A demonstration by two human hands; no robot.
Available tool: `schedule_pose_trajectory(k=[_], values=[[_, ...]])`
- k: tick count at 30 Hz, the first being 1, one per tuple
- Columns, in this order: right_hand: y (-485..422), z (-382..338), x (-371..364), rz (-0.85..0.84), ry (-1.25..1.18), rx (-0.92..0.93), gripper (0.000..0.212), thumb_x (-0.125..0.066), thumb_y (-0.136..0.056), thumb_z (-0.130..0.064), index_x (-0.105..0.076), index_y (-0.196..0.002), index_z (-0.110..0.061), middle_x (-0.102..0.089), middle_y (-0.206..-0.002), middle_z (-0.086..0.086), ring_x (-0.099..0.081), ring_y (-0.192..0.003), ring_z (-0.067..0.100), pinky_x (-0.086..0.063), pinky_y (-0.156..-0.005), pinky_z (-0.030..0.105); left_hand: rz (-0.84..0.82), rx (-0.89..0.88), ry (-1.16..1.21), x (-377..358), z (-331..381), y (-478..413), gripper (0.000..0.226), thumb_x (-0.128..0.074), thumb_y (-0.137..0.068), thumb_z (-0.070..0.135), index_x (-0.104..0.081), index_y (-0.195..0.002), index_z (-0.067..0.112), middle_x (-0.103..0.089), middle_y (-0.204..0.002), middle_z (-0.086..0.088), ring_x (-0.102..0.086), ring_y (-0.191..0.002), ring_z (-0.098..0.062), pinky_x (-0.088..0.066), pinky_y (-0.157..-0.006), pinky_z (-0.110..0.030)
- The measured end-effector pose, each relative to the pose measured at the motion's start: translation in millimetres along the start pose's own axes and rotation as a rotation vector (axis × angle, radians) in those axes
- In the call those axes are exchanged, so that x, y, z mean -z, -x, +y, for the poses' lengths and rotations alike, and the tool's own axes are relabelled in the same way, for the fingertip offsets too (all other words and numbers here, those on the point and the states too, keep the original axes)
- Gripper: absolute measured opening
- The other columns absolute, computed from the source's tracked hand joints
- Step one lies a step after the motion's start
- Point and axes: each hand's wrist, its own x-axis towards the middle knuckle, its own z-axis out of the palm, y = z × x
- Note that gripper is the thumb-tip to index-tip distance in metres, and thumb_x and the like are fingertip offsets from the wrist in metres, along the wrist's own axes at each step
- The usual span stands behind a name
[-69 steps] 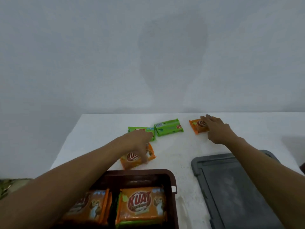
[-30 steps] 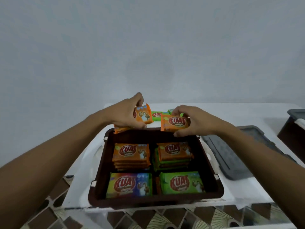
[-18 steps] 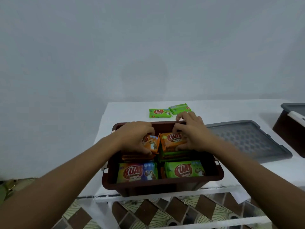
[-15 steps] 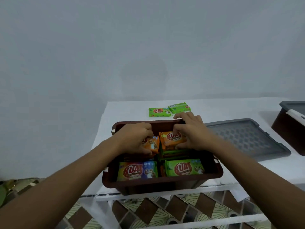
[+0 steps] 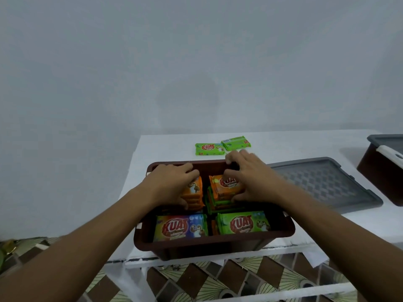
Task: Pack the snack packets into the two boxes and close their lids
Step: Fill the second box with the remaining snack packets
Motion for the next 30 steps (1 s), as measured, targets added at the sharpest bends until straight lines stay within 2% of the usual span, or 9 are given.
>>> schedule_pose_trajectory(k=[2, 4, 8, 12, 14, 16, 30], values=[[0.1, -1.8, 1.9, -0.076, -0.068, -0.012, 0.058, -0.074, -0.074, -0.050, -0.048, -0.121, -0.030, -0.048, -0.121, -0.004, -0.051, -0.106, 0.018, -0.047, -0.078, 0.033, 0.009, 0.013, -0.010, -3.9, -0.3, -0.9, 0.080, -0.070, -0.070, 0.065, -0.034, -0.131, 0.028, -0.054, -0.122, 0.006, -0.059, -0.099, -0.017, -0.053, -0.077, -0.033], [-0.4, -1.6, 2.3, -0.119, -0.110, -0.043, 0.054, -0.071, -0.077, -0.048, -0.043, -0.120, -0.030, -0.057, -0.117, -0.008, -0.058, -0.099, 0.017, -0.044, -0.070, 0.030, 0.020, 0.029, 0.004, -5.3, -0.6, -0.7, 0.077, -0.070, -0.070, 0.063, -0.033, -0.129, 0.029, -0.057, -0.119, 0.006, -0.060, -0.097, -0.016, -0.053, -0.076, -0.034], [-0.3, -2.1, 3.5, -0.099, -0.130, -0.037, 0.047, -0.071, -0.076, -0.049, -0.043, -0.109, -0.029, -0.063, -0.109, -0.009, -0.060, -0.090, 0.016, -0.037, -0.063, 0.028, 0.054, 0.034, -0.007, -4.0, 0.1, 1.7, 0.076, -0.068, -0.072, 0.063, -0.033, -0.130, 0.028, -0.058, -0.117, 0.006, -0.060, -0.096, -0.016, -0.050, -0.072, -0.030], [-4.2, -2.3, -0.3, -0.118, -0.077, -0.044, 0.055, -0.070, -0.070, -0.060, -0.037, -0.102, -0.031, -0.063, -0.102, -0.008, -0.061, -0.087, 0.018, -0.040, -0.063, 0.029, 0.072, 0.040, -0.001, -5.2, 1.3, 2.6, 0.078, -0.068, -0.071, 0.065, -0.033, -0.130, 0.028, -0.058, -0.118, 0.006, -0.060, -0.098, -0.015, -0.052, -0.074, -0.031], [-9.7, -4.7, -1.6, -0.147, -0.024, -0.054, 0.070, -0.069, -0.065, -0.071, -0.038, -0.111, -0.029, -0.063, -0.104, -0.005, -0.062, -0.088, 0.020, -0.042, -0.065, 0.029, 0.065, 0.045, 0.006, -6.2, 1.5, 2.6, 0.082, -0.068, -0.069, 0.068, -0.032, -0.131, 0.029, -0.058, -0.119, 0.005, -0.060, -0.099, -0.016, -0.053, -0.077, -0.033], [-13.2, -7.1, -2.3, -0.161, 0.020, -0.069, 0.078, -0.070, -0.065, -0.071, -0.038, -0.121, -0.026, -0.064, -0.107, -0.003, -0.063, -0.090, 0.022, -0.040, -0.066, 0.029, 0.060, 0.053, -0.005, -6.8, 0.9, 2.3, 0.085, -0.069, -0.068, 0.068, -0.031, -0.133, 0.029, -0.058, -0.120, 0.005, -0.060, -0.100, -0.016, -0.054, -0.079, -0.034], [-10.8, -8.4, -1.4, -0.166, 0.013, -0.069, 0.075, -0.071, -0.070, -0.062, -0.035, -0.124, -0.025, -0.062, -0.112, -0.001, -0.062, -0.090, 0.023, -0.039, -0.065, 0.030, 0.054, 0.102, -0.019, -6.9, 3.1, 4.6, 0.081, -0.071, -0.069, 0.064, -0.031, -0.130, 0.029, -0.058, -0.118, 0.005, -0.060, -0.097, -0.015, -0.054, -0.075, -0.032]])
